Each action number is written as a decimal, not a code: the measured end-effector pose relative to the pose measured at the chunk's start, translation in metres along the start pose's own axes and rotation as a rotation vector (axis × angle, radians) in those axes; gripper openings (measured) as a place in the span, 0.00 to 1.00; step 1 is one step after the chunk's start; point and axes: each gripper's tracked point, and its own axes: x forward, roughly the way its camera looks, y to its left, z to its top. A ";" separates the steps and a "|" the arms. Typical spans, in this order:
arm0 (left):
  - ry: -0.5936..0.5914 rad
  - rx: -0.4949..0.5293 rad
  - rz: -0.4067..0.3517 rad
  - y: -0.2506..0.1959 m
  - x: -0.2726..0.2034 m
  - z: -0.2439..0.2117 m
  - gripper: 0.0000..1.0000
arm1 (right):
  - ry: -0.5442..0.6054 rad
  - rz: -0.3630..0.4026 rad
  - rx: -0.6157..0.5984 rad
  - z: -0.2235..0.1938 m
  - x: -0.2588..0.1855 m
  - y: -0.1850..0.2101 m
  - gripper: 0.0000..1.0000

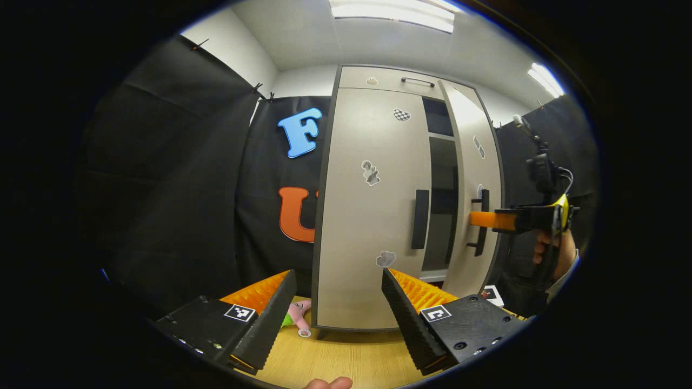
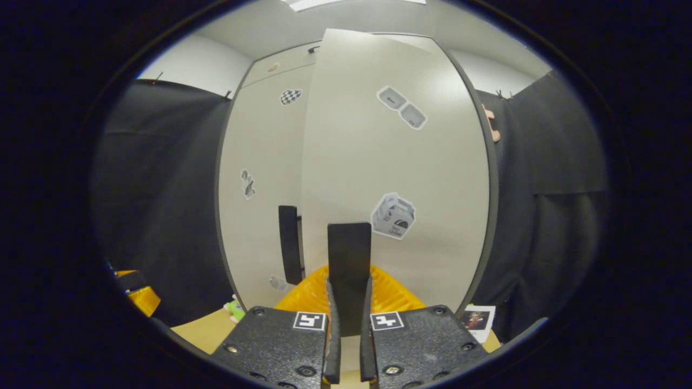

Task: Open the right door of the double-door shoe cabinet with the right hand, and open the left door with the left hand.

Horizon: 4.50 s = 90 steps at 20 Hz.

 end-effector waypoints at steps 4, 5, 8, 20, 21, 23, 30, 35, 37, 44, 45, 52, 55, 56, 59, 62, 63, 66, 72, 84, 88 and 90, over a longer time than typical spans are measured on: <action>-0.020 0.014 0.027 -0.008 -0.010 0.006 0.95 | 0.003 0.030 0.007 -0.001 -0.042 -0.022 0.17; -0.024 0.016 0.036 -0.010 -0.011 0.007 0.95 | 0.004 0.033 0.004 -0.001 -0.051 -0.029 0.17; -0.025 0.012 0.065 -0.014 -0.014 0.008 0.95 | 0.002 0.036 -0.004 -0.001 -0.074 -0.049 0.17; -0.017 0.009 0.050 -0.052 -0.015 0.004 0.95 | 0.004 -0.048 -0.023 -0.002 -0.115 -0.122 0.16; -0.020 0.012 0.048 -0.051 -0.015 0.004 0.95 | 0.004 -0.067 -0.034 -0.003 -0.116 -0.128 0.15; -0.019 0.020 0.048 -0.052 -0.014 0.004 0.95 | 0.000 -0.100 -0.047 -0.003 -0.117 -0.138 0.15; -0.009 0.018 0.037 -0.055 -0.014 0.002 0.95 | -0.016 -0.200 0.007 -0.001 -0.121 -0.184 0.04; -0.006 0.021 0.023 -0.057 -0.014 0.002 0.95 | -0.009 -0.196 0.001 -0.005 -0.118 -0.185 0.04; -0.008 0.024 0.020 -0.057 -0.013 0.003 0.95 | -0.002 -0.221 0.007 -0.008 -0.122 -0.183 0.04; 0.021 0.030 0.035 -0.049 -0.012 -0.011 0.95 | -0.033 -0.224 0.043 -0.030 -0.186 -0.124 0.04; 0.027 0.027 0.028 -0.051 -0.011 -0.014 0.95 | -0.024 -0.194 0.059 -0.036 -0.186 -0.111 0.04; 0.025 0.038 -0.018 -0.058 -0.015 -0.016 0.95 | 0.062 -0.074 0.053 -0.074 -0.157 -0.052 0.04; 0.019 0.034 -0.015 -0.056 -0.014 -0.014 0.95 | 0.050 -0.088 0.057 -0.075 -0.151 -0.049 0.59; 0.013 0.031 -0.019 -0.058 -0.013 -0.011 0.95 | 0.044 -0.098 0.060 -0.074 -0.150 -0.049 0.63; -0.001 0.030 -0.040 -0.065 -0.010 -0.004 0.95 | 0.034 -0.105 0.081 -0.072 -0.148 -0.049 0.78; -0.051 0.032 -0.058 -0.074 -0.001 0.015 0.95 | 0.035 -0.110 0.084 -0.074 -0.148 -0.050 0.86; -0.087 0.024 -0.073 -0.079 0.007 0.026 0.95 | 0.041 -0.113 0.077 -0.075 -0.148 -0.051 0.87; -0.137 -0.015 -0.165 -0.113 0.040 0.052 0.95 | 0.046 -0.120 0.060 -0.077 -0.152 -0.051 0.87; -0.097 0.074 -0.145 -0.135 0.126 0.052 0.95 | 0.027 -0.090 0.105 -0.077 -0.158 -0.045 0.87; 0.076 0.133 -0.104 -0.160 0.222 -0.001 0.97 | 0.066 -0.123 0.073 -0.083 -0.159 -0.080 0.87; 0.039 0.102 -0.084 -0.156 0.230 0.013 0.97 | 0.077 -0.114 0.071 -0.086 -0.152 -0.080 0.85; 0.044 0.097 -0.081 -0.155 0.231 0.013 0.96 | 0.081 -0.112 0.071 -0.087 -0.148 -0.081 0.87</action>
